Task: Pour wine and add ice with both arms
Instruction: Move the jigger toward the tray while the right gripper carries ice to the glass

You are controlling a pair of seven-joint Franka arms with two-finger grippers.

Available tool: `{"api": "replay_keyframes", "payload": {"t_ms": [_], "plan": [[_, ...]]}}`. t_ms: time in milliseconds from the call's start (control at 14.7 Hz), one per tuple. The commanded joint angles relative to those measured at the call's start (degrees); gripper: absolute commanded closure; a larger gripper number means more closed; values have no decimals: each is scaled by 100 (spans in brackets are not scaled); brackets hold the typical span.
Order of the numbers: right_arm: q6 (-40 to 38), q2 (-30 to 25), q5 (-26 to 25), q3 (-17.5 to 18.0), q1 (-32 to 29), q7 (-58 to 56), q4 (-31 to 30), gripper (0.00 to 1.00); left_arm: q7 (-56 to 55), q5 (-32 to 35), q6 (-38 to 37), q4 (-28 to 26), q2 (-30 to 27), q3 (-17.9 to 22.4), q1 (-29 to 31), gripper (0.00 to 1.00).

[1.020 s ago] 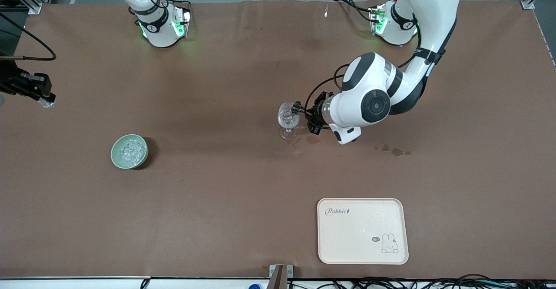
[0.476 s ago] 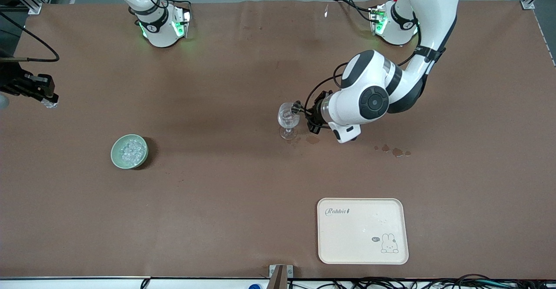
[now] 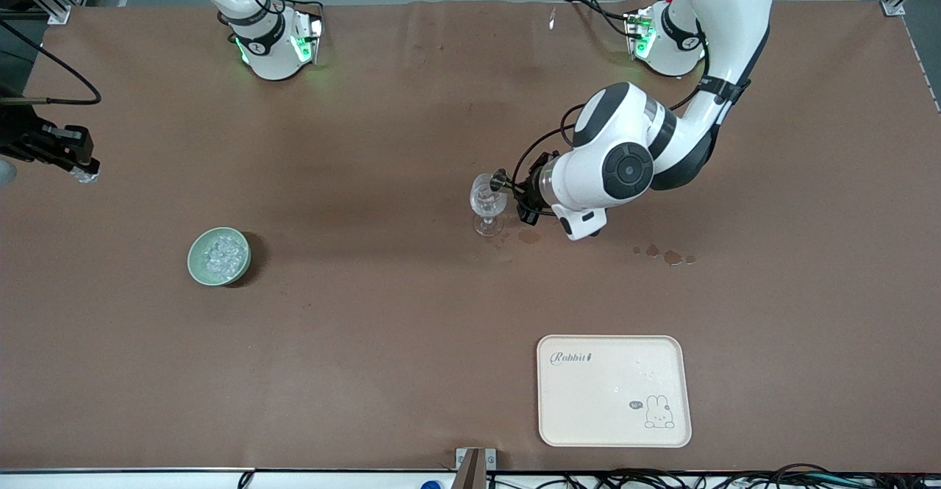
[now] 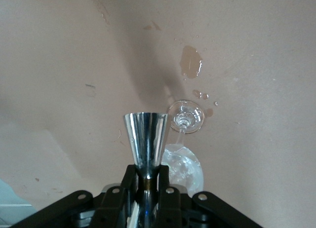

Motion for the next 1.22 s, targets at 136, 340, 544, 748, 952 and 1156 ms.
{"api": "replay_keyframes", "payload": {"t_ms": [136, 340, 544, 748, 952, 1156], "plan": [[48, -67, 25, 33, 8, -53, -81, 97, 409, -588, -7, 160, -5, 35, 97, 100], [65, -67, 25, 42, 8, -53, -81, 97, 902, -1264, -33, 177, -14, 36, 517, 100], [91, -67, 42, 50, 147, -45, -72, 98, 1385, -1941, -86, 484, 135, 27, 983, 100], [319, -67, 86, 42, 490, 34, -81, 98, 1772, -2460, -86, 844, 407, 27, 1414, 100], [531, 90, 86, 42, 973, 454, -81, 98, 2246, -2988, -86, 1161, 715, 27, 1923, 100], [785, 319, 86, 42, 1693, 1149, -81, 98, 2922, -3375, -77, 1161, 820, 36, 2372, 100]]}}
